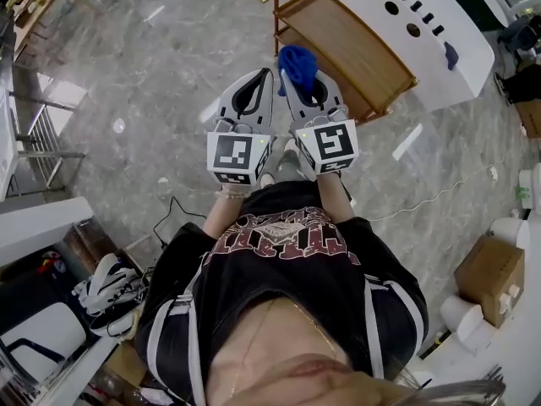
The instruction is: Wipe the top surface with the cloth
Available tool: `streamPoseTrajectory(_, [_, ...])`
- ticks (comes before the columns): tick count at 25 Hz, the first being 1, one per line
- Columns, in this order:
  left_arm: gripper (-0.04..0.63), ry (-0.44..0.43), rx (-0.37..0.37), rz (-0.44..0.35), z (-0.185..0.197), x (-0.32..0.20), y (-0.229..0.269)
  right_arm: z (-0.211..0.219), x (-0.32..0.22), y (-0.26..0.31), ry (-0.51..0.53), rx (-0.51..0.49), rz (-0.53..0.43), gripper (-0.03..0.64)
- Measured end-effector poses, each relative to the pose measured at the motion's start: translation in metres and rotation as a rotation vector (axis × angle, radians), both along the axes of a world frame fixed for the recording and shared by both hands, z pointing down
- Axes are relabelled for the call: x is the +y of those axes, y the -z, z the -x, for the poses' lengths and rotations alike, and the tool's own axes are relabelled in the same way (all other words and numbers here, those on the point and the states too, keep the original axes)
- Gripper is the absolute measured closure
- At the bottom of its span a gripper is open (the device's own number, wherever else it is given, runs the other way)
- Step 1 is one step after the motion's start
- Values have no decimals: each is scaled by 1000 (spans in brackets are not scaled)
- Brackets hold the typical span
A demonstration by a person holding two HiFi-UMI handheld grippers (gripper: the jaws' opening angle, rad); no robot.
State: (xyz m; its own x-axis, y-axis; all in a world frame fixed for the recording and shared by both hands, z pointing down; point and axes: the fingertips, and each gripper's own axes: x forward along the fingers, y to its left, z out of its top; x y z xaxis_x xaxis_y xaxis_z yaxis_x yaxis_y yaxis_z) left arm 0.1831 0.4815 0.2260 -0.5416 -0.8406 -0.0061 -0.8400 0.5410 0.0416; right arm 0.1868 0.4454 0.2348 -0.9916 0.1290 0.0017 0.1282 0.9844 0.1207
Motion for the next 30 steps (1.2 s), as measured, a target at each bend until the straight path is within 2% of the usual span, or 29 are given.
streamPoseTrajectory(10, [546, 40, -14, 0, 76, -27, 5, 78, -25, 5, 44, -12, -4, 561])
streamPoseTrajectory(19, [546, 45, -25, 11, 137, -97, 11, 137, -93, 12, 53, -31, 9, 561])
streamPoseTrajectory(30, [546, 33, -13, 22, 178, -166, 5, 177, -161, 5, 34, -25, 24, 561])
